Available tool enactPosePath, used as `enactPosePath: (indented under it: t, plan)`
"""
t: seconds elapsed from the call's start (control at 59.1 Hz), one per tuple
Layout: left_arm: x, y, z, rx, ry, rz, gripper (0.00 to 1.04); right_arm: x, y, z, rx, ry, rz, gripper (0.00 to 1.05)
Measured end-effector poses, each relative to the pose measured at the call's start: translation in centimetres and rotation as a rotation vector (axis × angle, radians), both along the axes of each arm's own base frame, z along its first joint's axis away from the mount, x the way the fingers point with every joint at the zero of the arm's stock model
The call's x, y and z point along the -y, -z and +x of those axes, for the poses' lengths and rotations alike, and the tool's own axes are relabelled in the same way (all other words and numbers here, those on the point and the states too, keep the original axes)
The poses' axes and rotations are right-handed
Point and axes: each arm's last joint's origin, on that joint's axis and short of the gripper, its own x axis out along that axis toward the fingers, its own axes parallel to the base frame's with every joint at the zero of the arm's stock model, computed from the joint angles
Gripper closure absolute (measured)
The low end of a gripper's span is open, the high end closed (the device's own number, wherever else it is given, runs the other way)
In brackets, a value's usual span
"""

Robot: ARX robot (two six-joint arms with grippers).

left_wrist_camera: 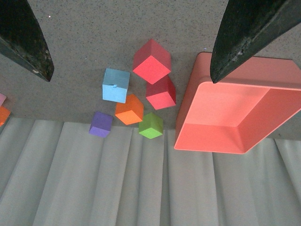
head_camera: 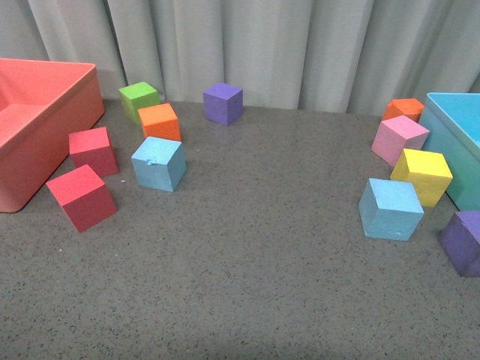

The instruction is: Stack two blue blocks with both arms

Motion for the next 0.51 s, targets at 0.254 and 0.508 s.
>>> enactPosePath:
  t: [0.254,0.508]
  plan:
    - [0.00,0.00,0.00,0.000,0.000,0.000,0.07,0.00,0.00,0.00,0.000,0.000,0.000,0.10]
    - [0.00,0.00,0.00,0.000,0.000,0.000,0.07,0.00,0.00,0.00,0.000,0.000,0.000,0.10]
